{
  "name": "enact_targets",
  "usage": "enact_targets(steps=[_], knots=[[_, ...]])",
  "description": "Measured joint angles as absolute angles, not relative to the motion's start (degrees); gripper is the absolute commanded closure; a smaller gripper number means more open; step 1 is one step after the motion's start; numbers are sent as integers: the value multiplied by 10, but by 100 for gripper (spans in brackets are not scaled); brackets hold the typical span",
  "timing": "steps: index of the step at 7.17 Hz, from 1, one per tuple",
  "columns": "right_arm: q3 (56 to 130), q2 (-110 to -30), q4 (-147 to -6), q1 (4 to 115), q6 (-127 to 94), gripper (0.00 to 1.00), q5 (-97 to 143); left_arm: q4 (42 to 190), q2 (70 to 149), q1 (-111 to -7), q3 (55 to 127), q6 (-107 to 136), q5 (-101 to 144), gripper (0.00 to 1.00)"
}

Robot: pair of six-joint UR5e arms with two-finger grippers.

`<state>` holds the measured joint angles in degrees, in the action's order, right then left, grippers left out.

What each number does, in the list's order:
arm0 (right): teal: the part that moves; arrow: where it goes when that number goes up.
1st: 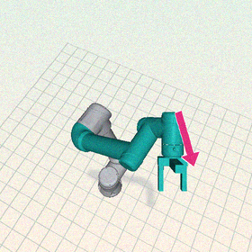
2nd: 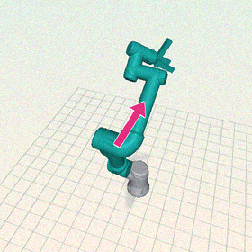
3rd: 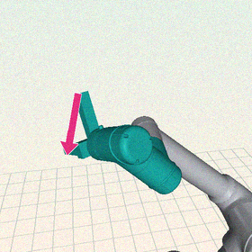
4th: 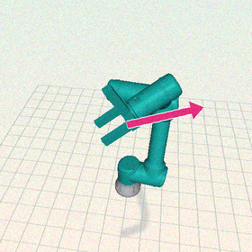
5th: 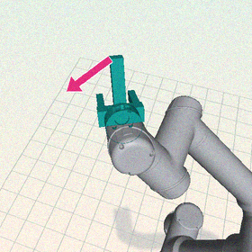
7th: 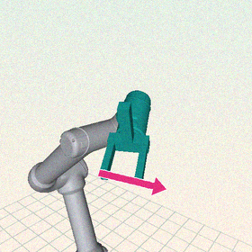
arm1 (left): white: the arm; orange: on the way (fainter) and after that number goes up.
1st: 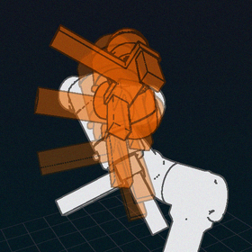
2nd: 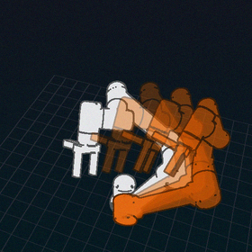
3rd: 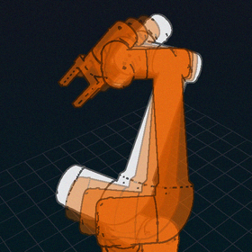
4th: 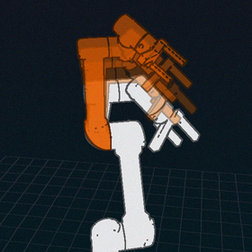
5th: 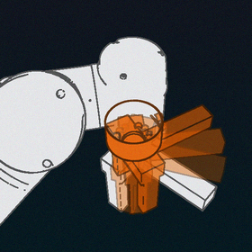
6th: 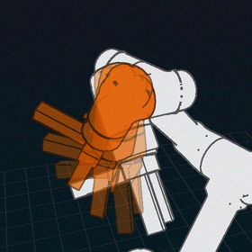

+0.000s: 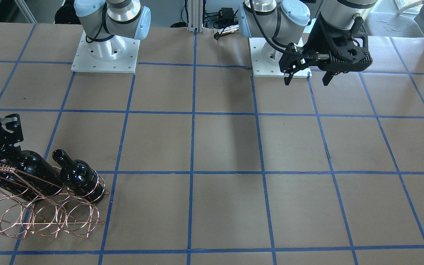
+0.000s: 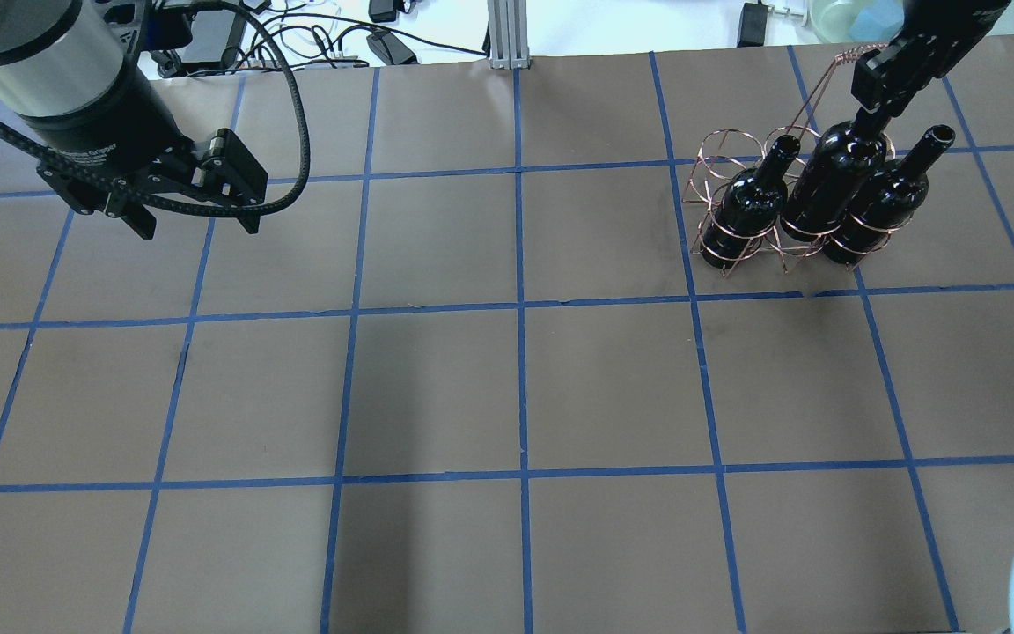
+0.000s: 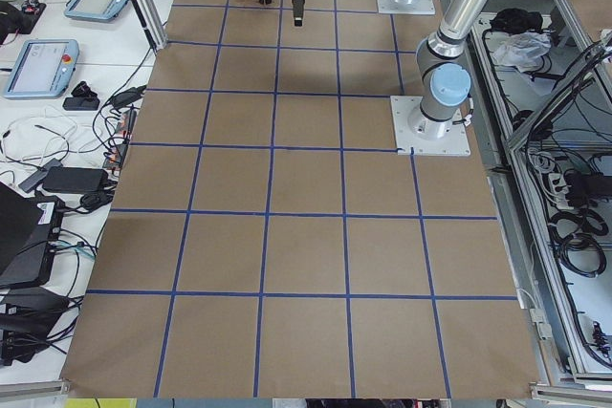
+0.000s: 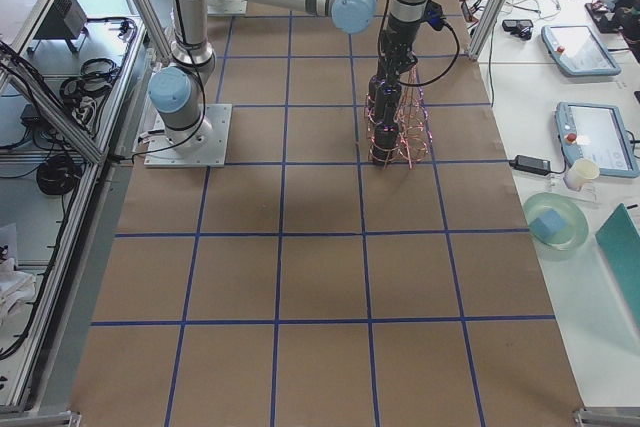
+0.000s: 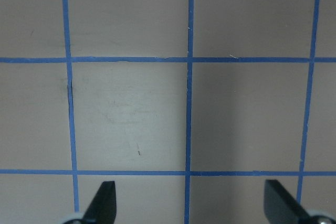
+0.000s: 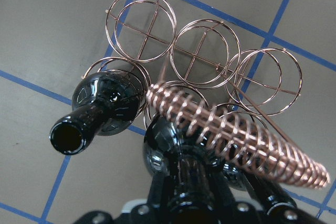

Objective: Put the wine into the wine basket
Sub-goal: 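Lower the bottle with the right gripper into the empty rack ring, then open the right gripper and raise it off the bottle neck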

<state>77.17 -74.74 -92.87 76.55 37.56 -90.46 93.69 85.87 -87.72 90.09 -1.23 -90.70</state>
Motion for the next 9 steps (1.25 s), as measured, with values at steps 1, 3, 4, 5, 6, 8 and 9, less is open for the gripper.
enact_targets(steps=[1,3,4,5,6,8,9], knots=[[774,-746,-930,766,375,69,-905,937,859,-877,901,-12,-907,0],[775,-746,-929,766,374,43,-904,937,859,-877,901,-12,-907,0],[775,-747,-929,766,374,35,-904,937,859,-877,901,-12,-907,0],[775,-749,-928,766,374,32,-904,938,859,-877,901,-14,-907,0],[775,-751,-926,766,374,31,-905,938,859,-877,901,-16,-908,0],[775,-767,-913,769,370,29,-906,938,859,-877,901,-17,-908,0],[775,-785,-891,772,362,29,-905,937,860,-877,901,-17,-907,0]])
